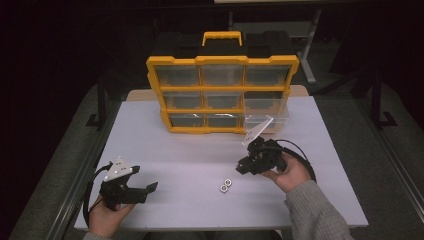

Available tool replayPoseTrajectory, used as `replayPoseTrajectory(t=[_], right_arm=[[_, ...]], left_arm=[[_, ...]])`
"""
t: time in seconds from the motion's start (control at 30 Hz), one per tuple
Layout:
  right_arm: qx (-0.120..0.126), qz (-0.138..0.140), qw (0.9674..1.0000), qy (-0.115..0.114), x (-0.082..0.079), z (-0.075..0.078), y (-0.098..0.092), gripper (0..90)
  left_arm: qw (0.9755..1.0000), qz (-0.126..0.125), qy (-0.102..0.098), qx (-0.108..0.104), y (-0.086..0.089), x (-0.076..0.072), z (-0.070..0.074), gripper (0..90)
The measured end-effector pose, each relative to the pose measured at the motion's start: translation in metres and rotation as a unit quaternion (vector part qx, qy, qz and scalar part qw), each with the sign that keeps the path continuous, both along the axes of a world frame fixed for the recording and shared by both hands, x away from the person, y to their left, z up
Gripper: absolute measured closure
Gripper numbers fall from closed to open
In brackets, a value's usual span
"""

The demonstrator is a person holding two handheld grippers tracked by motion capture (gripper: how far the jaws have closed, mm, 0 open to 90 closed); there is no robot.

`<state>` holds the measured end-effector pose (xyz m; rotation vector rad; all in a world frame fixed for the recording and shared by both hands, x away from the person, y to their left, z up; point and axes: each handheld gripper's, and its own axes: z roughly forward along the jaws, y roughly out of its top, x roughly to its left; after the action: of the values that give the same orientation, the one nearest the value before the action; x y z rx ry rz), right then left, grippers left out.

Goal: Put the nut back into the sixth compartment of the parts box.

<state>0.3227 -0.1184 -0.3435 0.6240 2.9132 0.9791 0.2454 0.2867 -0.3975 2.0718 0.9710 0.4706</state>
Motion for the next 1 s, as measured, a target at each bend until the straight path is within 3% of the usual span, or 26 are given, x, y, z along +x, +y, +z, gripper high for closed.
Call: replayPoseTrajectory(t=[0.37, 1.0], right_arm=[[0.011, -0.005, 0.9998, -0.016, 0.017, 0.052, -0.014, 69.0], [0.023, -0.027, 0.9991, -0.023, 0.044, 0.106, -0.027, 69.0]], left_arm=[[1.0000, 0.000, -0.001, -0.001, 0.000, 0.000, 0.000, 14.6], [1.0000, 0.004, 0.001, -0.007, 0.002, 0.000, 0.000, 14.7]])
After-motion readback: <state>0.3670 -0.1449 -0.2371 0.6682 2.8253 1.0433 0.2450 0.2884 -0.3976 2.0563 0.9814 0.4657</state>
